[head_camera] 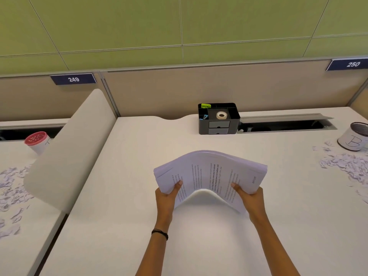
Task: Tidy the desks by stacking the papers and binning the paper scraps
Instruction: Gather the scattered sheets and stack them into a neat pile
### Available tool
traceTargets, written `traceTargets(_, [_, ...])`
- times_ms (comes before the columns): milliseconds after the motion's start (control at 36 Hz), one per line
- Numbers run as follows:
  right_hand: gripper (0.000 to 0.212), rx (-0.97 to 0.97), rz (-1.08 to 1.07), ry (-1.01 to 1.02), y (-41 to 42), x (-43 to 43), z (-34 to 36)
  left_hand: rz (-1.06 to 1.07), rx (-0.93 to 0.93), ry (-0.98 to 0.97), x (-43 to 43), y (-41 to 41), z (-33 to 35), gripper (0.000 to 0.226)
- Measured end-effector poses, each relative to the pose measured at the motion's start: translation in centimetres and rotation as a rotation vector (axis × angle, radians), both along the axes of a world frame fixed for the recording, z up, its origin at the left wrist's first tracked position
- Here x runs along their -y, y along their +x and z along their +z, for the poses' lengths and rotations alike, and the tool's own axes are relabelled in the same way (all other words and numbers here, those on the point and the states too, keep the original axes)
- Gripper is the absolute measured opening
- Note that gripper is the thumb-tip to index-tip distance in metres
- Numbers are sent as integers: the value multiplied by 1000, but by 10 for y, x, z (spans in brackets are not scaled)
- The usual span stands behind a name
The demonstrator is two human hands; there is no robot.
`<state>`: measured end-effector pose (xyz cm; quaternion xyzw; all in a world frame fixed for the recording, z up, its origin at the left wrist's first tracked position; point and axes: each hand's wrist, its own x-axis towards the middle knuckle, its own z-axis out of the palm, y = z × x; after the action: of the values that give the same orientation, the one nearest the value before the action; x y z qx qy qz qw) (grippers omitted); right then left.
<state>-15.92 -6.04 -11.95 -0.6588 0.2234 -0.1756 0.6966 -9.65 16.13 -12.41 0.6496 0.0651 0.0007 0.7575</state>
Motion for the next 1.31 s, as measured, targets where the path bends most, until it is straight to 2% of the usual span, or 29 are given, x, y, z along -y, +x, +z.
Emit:
traceTargets(250, [36, -52, 38, -25, -5, 2, -14, -30, -51, 33, -1, -5, -11, 32])
traceTargets(722, [32, -24, 37, -22, -1, 4, 0, -26, -51, 45, -3, 1, -6, 24])
traceTargets(1083, [33, 27, 35, -23, 3, 0, 9, -1, -24, -6, 1, 1, -2, 29])
traceTargets(1194, [27, -2, 38, -26, 3, 2, 7, -15, -36, 8, -2, 2, -6, 28])
traceTargets(1306, [34, -29, 33, -14, 2, 3, 0, -20, -61, 18, 0, -1, -14, 28])
